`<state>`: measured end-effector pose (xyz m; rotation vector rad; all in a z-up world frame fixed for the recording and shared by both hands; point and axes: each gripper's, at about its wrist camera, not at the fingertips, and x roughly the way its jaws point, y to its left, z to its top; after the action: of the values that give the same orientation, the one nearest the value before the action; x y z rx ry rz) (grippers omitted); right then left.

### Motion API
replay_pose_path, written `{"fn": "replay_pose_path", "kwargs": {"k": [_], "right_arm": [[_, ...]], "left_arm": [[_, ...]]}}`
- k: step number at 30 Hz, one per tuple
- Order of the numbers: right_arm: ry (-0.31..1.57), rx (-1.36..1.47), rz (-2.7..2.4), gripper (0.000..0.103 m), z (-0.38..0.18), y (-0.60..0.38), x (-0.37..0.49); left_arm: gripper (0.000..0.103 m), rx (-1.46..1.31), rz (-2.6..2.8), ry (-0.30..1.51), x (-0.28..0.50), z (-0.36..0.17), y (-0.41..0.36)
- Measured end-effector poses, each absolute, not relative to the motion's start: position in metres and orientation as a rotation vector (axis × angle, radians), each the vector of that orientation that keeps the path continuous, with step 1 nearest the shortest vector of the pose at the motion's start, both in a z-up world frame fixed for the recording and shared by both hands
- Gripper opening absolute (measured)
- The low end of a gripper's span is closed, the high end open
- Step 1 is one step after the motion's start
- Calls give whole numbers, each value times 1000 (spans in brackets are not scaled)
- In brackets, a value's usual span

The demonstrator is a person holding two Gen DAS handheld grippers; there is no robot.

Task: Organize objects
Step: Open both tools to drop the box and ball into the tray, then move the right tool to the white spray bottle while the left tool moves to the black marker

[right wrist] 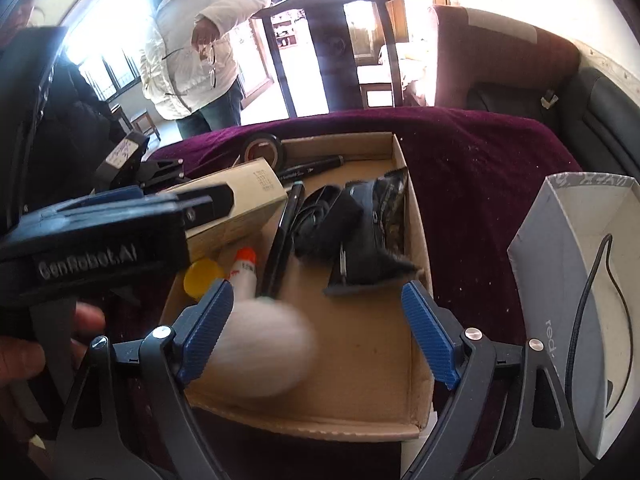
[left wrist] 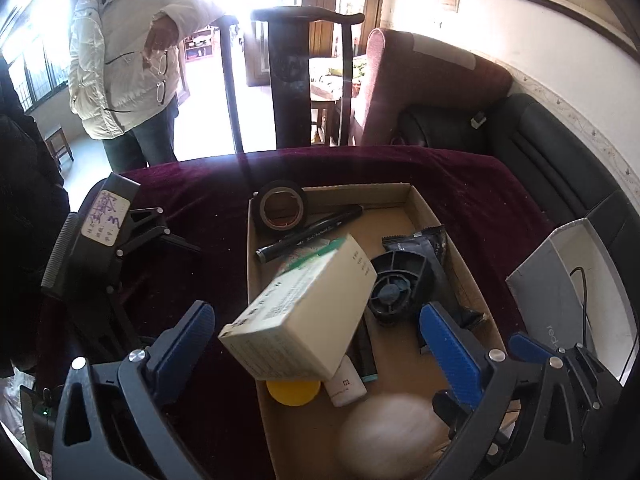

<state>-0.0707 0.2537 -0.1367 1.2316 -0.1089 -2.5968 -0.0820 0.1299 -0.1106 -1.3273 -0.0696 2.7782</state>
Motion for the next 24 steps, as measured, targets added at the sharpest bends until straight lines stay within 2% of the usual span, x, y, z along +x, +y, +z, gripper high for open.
{"fn": "replay_pose_path", "kwargs": {"k": [2, 4, 5, 17, 24], "right_arm": [[-108, 1226, -2612, 89, -136, 256, -67], [-119, 1218, -2631, 95, -132, 260, -62], [-126, 1216, -2636, 103, -131, 262, -61], [-149, 1136, -2679, 103, -105, 275, -25], [-246, 1207, -2667, 103, -119, 305, 9]], "left_arm": [[103, -1307, 2787, -76, -78, -106, 127], [103, -1292, 2795, -91, -76, -99, 123], [103, -1280, 2800, -100, -75, -94, 120], [103, -1150, 2814, -158, -24, -61, 91], [103, -1129, 2686, -118, 38, -84, 100]]}}
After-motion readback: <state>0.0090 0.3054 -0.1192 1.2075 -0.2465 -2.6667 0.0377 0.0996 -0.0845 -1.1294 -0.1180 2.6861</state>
